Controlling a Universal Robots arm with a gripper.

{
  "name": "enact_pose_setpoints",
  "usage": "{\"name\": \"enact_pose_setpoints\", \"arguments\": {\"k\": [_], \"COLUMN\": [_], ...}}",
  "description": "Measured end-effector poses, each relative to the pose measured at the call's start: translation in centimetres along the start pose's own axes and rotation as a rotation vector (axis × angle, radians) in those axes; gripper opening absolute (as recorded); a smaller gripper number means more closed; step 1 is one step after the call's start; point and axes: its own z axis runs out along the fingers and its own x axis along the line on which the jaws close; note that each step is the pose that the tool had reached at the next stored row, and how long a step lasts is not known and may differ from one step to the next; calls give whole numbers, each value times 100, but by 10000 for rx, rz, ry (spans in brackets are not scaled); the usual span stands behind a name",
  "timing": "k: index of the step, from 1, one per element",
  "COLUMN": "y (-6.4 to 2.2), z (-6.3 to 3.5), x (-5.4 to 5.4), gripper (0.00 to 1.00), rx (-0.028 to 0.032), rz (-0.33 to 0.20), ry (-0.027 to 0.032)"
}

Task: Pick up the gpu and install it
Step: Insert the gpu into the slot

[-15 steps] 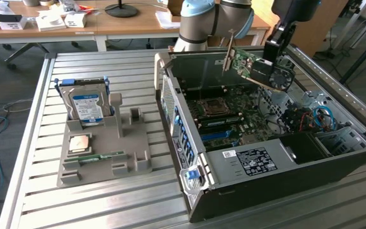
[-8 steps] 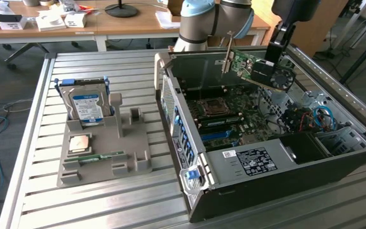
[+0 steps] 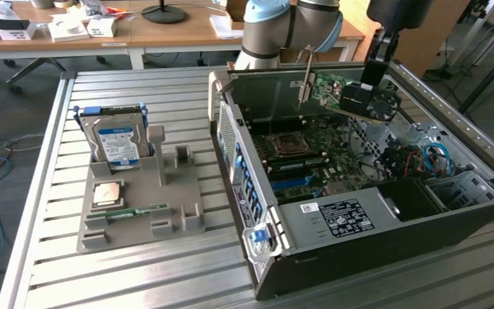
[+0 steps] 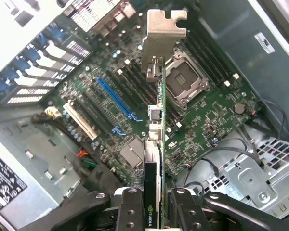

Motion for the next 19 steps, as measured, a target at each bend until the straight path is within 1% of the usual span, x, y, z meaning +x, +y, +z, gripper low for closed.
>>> {"name": "enact_pose_setpoints", "arguments": {"k": [19], "y": [7], "z": [0], "x": [5], "gripper": [27], "rx": [325], "rz": [-2312], "ry": [152]}}
